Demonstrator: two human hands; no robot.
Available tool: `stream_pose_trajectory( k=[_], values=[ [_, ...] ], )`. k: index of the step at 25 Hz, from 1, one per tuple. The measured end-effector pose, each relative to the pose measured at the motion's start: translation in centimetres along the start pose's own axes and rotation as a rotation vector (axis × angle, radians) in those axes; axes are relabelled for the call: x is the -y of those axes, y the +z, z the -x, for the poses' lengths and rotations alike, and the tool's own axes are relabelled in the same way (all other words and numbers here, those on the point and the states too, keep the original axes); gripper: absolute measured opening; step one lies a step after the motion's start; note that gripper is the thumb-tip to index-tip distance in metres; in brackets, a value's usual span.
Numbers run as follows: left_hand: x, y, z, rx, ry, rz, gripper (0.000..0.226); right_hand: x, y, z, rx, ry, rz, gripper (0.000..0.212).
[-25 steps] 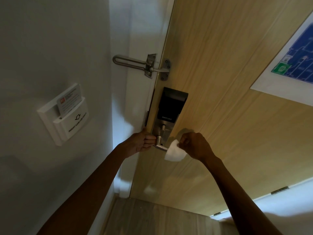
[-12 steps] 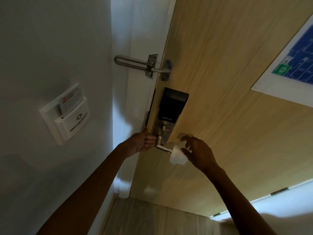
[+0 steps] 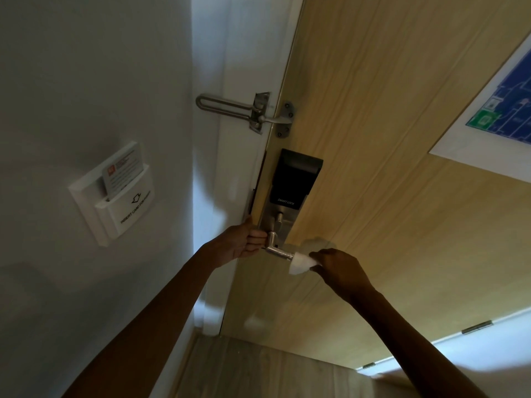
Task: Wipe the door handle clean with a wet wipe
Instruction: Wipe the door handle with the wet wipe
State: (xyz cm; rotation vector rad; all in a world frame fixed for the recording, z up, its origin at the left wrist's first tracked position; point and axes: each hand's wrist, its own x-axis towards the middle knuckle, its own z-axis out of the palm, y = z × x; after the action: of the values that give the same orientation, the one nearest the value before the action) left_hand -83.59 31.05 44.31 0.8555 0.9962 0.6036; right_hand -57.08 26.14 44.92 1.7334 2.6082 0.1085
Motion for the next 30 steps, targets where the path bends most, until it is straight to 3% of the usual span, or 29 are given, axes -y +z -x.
stream_pose_trajectory(
  k=[13, 16, 18, 23, 30],
  values=[
    [0.3, -0.2, -0.4, -0.003, 0.002, 0.006, 0.067, 2.3, 0.5, -2.3, 0.065, 0.042, -0.022, 0.029],
    [0.3, 0.0, -0.4, -0.013, 0.012, -0.001, 0.066, 2.0, -0.4, -2.3, 0.201, 0.031, -0.069, 0.055],
    [0.3, 0.0, -0.3, -0.013, 0.018, 0.004, 0.066, 2.7, -0.6, -2.9, 0.156, 0.014, -0.143, 0.063],
    [0.2, 0.4, 0.0, -0.037, 0.009, -0.020, 0.067, 5.4, 1.0, -3.0, 0.073, -0.023, -0.204, 0.033],
    [0.1, 0.6, 0.4, -0.021, 0.003, 0.027, 0.066, 2.9, 1.5, -2.3, 0.044, -0.158, -0.100, 0.027]
  ],
)
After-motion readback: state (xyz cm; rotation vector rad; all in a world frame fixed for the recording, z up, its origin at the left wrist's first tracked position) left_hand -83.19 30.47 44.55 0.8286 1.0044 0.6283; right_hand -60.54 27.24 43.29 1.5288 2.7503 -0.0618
